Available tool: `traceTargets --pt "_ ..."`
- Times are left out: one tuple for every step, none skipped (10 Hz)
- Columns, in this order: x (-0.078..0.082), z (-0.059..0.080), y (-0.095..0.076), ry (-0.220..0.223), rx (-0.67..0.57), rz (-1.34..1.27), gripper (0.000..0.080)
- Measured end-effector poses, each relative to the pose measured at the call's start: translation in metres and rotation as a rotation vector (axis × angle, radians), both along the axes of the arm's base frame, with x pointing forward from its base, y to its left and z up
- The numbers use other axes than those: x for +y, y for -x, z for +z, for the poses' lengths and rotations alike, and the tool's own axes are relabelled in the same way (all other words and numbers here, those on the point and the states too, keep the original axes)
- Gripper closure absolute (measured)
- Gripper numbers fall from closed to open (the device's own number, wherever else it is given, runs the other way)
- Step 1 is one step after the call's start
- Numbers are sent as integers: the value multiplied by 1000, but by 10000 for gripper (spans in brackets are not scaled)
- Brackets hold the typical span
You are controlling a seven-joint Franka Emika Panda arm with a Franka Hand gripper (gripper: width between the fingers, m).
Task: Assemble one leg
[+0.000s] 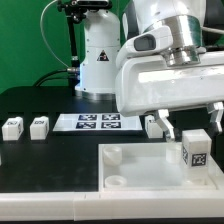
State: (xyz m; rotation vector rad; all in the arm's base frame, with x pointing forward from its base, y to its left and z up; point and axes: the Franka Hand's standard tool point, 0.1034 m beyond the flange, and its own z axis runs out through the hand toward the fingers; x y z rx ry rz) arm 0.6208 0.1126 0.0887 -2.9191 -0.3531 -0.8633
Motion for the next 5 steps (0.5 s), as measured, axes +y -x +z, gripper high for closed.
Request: traceTargets --pt "0 0 0 0 0 0 226" --pt "0 0 0 0 0 0 165" --pt "0 0 0 0 0 0 154" --pt "0 0 0 0 0 0 154" --pt "0 0 0 0 0 0 151"
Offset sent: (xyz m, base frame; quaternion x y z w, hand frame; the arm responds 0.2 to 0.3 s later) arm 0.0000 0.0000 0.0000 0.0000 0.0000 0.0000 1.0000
